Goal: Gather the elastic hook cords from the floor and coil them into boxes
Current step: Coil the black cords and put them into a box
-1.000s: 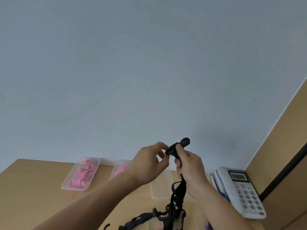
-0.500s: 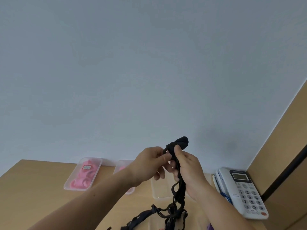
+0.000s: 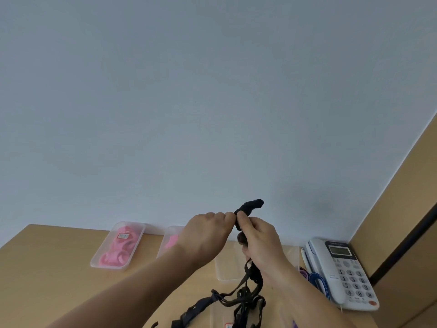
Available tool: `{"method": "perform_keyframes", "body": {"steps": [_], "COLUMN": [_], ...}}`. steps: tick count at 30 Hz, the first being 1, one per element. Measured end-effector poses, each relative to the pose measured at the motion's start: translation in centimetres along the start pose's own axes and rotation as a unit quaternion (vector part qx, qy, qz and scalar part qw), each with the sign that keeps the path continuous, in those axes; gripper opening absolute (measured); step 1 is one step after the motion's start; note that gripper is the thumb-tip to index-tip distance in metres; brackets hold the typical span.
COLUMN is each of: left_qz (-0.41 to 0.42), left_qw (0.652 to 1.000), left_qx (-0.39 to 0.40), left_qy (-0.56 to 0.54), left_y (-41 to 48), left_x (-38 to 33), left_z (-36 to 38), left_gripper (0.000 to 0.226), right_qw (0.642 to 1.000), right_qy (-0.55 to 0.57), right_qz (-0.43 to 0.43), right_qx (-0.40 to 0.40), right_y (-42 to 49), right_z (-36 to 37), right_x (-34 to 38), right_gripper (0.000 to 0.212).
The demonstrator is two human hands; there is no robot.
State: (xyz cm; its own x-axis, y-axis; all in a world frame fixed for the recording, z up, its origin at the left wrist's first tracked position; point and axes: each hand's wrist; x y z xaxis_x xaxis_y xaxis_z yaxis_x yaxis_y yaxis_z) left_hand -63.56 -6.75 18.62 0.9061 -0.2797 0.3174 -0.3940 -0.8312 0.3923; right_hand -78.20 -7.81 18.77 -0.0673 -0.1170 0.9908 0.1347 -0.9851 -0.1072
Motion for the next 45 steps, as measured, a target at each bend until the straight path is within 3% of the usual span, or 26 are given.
{"method": "perform_keyframes", "body": {"steps": [2,8,11,12,13,14,15,16,17,18,22,26,30,32,33,34,35,37,39,41,45], "left_qz": [-0.005,0.021,-0.011,-0.061,-0.131,-0.196,-0.235,-0.246,-0.229,-0.205,-0.192,-0.209,-0.25,-0.277,-0.28,-0.288,-0.286,-0.279,-0.301,-0.316,-0.292], "left_qw": [0.999,0.995,0.998,0.991,0.956,0.877,0.777,0.697,0.652,0.642,0.683,0.672,0.725,0.697,0.677,0.657,0.643,0.635,0.646,0.672,0.779], "left_qx": [-0.015,-0.07,-0.059,-0.03,0.014,0.069,0.107,0.133,0.157,0.175,0.142,0.109,0.052,0.037,0.042,0.054,0.062,0.054,0.034,0.013,-0.021], "left_qy": [0.029,0.061,-0.01,-0.112,-0.264,-0.433,-0.574,-0.66,-0.705,-0.718,-0.69,-0.702,-0.639,-0.661,-0.679,-0.694,-0.707,-0.719,-0.701,-0.67,-0.554], "left_y": [-0.2,-0.9,-0.9,-0.7,-0.5,-0.3,-0.1,0.2,0.3,0.3,-0.3,-0.7,-0.8,-0.8,-0.7,-0.6,-0.6,-0.6,-0.5,-0.5,-0.5], "left_x": [0.1,-0.8,-1.0,-1.3,-1.5,-1.7,-1.7,-1.4,-1.1,-0.9,-0.7,-1.4,-1.6,-1.5,-1.4,-1.2,-1.0,-0.6,-0.3,0.1,-0.5], "left_z": [-0.2,0.7,0.5,0.2,-0.2,-0.5,-0.8,-1.0,-1.2,-1.6,-1.1,-0.6,-0.3,-0.4,-0.4,-0.3,-0.2,-0.2,-0.1,0.1,0.0], "left_gripper": [0.036,0.036,0.037,0.036,0.039,0.044,0.048,0.045,0.04,0.039,0.045,0.031,0.024,0.032,0.047,0.076,0.076,0.049,0.024,0.016,0.013], "right_qw": [0.999,0.999,0.997,0.995,0.992,0.99,0.989,0.988,0.988,0.99,0.992,0.995,0.994,0.993,0.992,0.992,0.992,0.991,0.992,0.993,0.995], "right_qy": [0.031,0.002,0.066,0.092,0.115,0.133,0.146,0.151,0.145,0.132,0.078,0.009,-0.012,0.007,0.016,0.024,0.03,0.031,0.024,0.02,0.003], "right_qz": [0.027,0.037,0.048,0.046,0.04,0.029,0.016,-0.001,-0.017,-0.029,-0.042,-0.043,-0.021,-0.029,-0.033,-0.037,-0.038,-0.035,-0.018,0.01,0.056], "right_qx": [0.001,0.012,0.017,0.018,0.02,0.023,0.028,0.034,0.042,0.05,0.085,0.093,0.109,0.116,0.119,0.12,0.12,0.122,0.123,0.117,0.081], "right_y": [0.0,0.0,-0.2,-0.3,-0.3,-0.4,-0.6,-0.7,-0.8,-0.9,-1.3,-1.4,-1.5,-1.4,-1.3,-1.3,-1.2,-1.3,-1.3,-1.1,-0.6], "right_z": [-0.1,-0.3,-0.5,-0.5,-0.5,-0.5,-0.5,-0.6,-0.6,-0.6,-0.7,-0.7,-0.8,-0.9,-0.9,-0.9,-0.9,-0.9,-0.9,-0.9,-0.7], "right_x": [0.0,0.2,0.4,0.4,0.4,0.3,0.3,0.3,0.3,0.2,0.2,0.1,0.0,0.1,0.2,0.3,0.3,0.2,0.2,0.2,0.7], "right_gripper": [0.041,0.036,0.031,0.03,0.029,0.028,0.028,0.028,0.029,0.031,0.035,0.039,0.038,0.04,0.04,0.04,0.039,0.037,0.036,0.039,0.048]}}
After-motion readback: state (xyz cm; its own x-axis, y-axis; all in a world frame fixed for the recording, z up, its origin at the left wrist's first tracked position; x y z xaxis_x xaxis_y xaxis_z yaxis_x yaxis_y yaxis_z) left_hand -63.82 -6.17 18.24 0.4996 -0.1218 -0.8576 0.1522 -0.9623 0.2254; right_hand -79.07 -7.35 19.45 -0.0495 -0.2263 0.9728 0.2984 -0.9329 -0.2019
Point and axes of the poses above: each hand's wrist, its own y-axis towards the middle knuckle, its own z-axis out of the palm, x = y × z, and after that the axes turned 13 degrees about y, right-handed
